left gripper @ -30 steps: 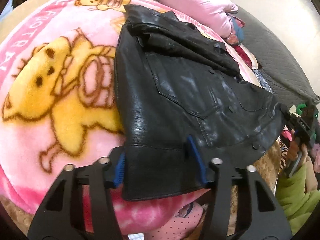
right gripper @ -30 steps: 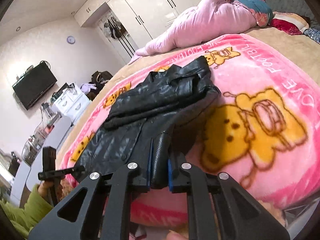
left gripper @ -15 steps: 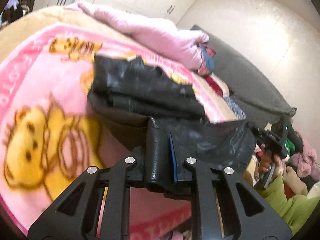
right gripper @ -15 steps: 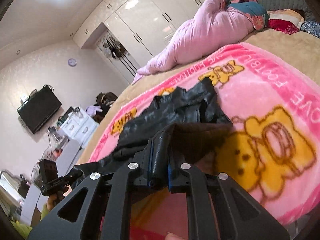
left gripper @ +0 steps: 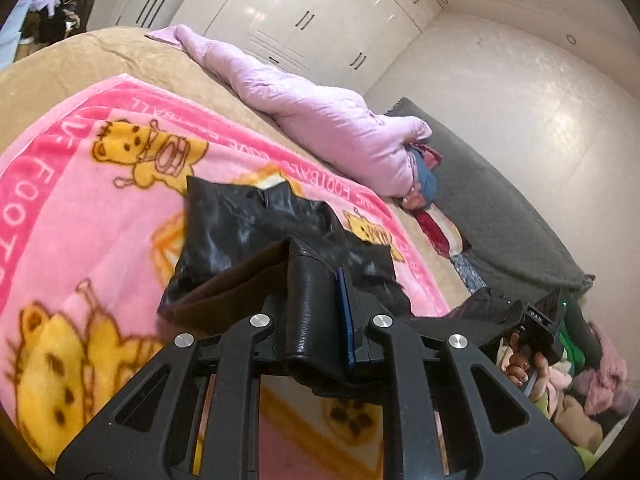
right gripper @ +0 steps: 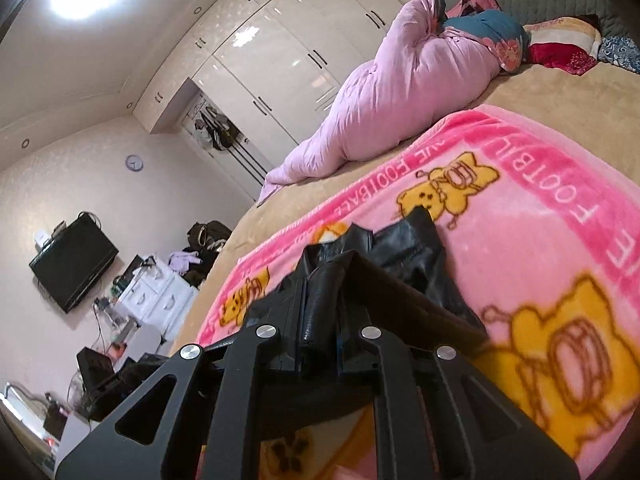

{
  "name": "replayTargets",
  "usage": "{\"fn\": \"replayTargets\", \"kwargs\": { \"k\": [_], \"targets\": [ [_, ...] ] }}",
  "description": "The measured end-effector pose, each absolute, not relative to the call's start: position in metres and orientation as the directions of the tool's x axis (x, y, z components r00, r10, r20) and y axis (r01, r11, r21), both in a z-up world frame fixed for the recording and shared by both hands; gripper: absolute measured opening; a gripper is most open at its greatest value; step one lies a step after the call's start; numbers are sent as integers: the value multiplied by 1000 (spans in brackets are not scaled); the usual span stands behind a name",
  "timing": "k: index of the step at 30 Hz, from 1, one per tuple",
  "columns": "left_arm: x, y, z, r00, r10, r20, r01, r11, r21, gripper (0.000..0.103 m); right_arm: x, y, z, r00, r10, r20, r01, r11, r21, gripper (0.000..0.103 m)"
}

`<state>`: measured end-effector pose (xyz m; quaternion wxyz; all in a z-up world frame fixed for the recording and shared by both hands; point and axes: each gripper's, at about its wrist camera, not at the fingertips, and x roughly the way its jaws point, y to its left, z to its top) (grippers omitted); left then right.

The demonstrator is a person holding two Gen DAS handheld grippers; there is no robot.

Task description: Fold large clothes

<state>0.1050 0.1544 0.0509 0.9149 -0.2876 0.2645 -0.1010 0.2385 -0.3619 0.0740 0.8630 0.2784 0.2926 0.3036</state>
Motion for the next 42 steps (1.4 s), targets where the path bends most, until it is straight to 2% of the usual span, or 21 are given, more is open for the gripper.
{"fn": "replayTargets", "kwargs": {
  "k": [15, 28, 32, 34, 36, 37, 38, 42],
  "targets": [
    [179, 169, 58, 865, -235, -444, -65, 824, -563, 10, 337, -339, 70, 648, 653, -392, -214, 650, 729, 10],
    [228, 178, 13, 842, -111, -527, -199, 845, -496, 14, 380, -317, 16, 654, 566, -501, -176, 758, 628, 12],
    [235, 175, -1, 829, -96, -551, -217, 853, -475, 15, 381, -312, 5, 645, 540, -541, -162, 789, 593, 18],
    [233, 175, -5, 829, -102, -549, -218, 846, -486, 20, 380, -311, 6, 644, 540, -542, -171, 792, 586, 23],
    [229, 175, -5, 836, -107, -539, -211, 842, -496, 32, 377, -310, 9, 654, 534, -536, -182, 798, 574, 31],
    [227, 175, -4, 839, -99, -536, -216, 843, -494, 39, 377, -310, 11, 659, 530, -534, -187, 802, 567, 40],
    [225, 175, -3, 843, -96, -530, -216, 841, -496, 45, 374, -310, 13, 667, 523, -532, -193, 810, 554, 56],
    [216, 174, 5, 859, -91, -504, -209, 836, -507, 49, 371, -317, 18, 682, 513, -522, -197, 815, 544, 58]
  ]
}}
